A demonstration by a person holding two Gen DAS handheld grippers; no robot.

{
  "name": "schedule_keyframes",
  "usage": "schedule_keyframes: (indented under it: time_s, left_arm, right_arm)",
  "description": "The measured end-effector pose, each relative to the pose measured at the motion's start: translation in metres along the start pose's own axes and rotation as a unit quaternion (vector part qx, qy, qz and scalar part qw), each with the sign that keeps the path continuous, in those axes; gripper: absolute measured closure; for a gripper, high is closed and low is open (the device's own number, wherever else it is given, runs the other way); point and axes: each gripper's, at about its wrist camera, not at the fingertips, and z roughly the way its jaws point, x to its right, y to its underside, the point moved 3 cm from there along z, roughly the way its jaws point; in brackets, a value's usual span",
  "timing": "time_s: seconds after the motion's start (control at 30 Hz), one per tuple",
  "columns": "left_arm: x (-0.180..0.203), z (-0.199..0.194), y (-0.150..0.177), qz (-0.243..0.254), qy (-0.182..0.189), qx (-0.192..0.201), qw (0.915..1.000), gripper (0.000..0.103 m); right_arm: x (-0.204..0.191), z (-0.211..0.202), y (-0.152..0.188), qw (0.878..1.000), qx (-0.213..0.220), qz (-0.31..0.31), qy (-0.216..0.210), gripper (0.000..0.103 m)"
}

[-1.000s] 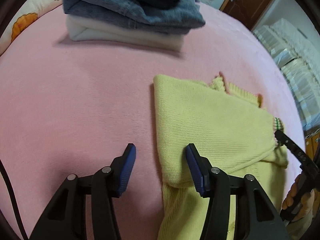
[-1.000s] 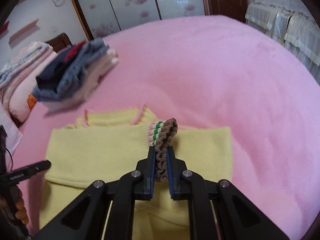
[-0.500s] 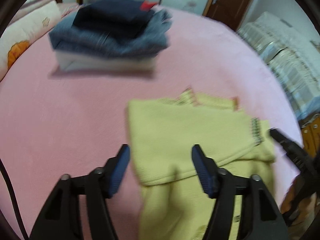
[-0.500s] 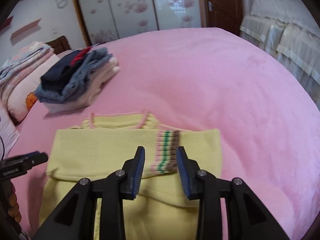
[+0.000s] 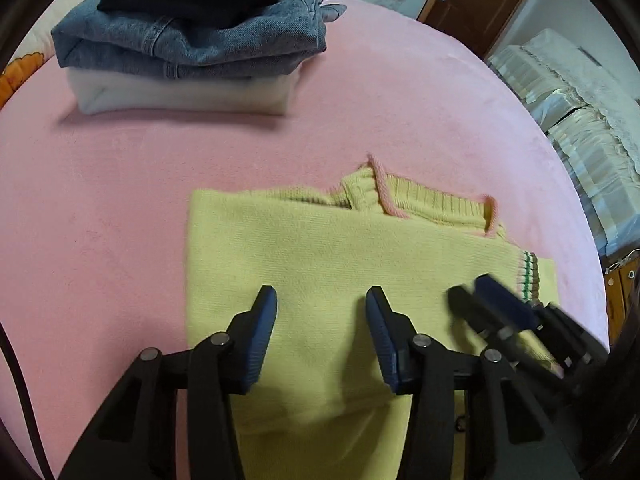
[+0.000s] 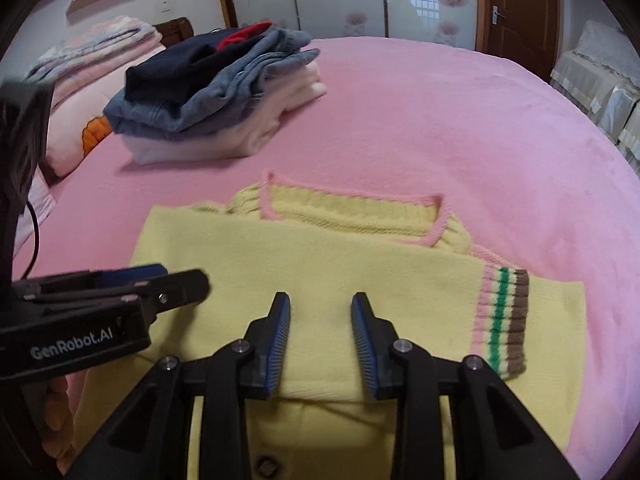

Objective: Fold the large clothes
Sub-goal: 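Regrip and straighten the striped cuff with the right gripper, then release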

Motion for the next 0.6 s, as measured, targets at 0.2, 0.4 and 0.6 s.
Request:
schedule_keyframes:
  time_s: [0.2, 0.4, 0.6]
  left_arm:
    - [0.000, 0.003, -0.007, 0.022, -0.006, 0.000, 0.9997, 0.059]
    - [-0.005, 0.006, -0.010, 0.031, -0.009, -0.003, 0.9995, 0.059]
    - [0.002, 0.011, -0.011, 0.042, -0.017, -0.006, 0.9990, 0.052]
  right_arm:
    - [0.061, 0.001, -0.003, 0.997, 0.000, 0.057, 0.054, 0.074]
    - [0.096, -0.014, 0.011, 0.993, 0.002, 0.085, 0.081, 0.085]
    - [0.108, -0.018, 0.017, 0.991, -0.002, 0.110, 0.073, 0.085]
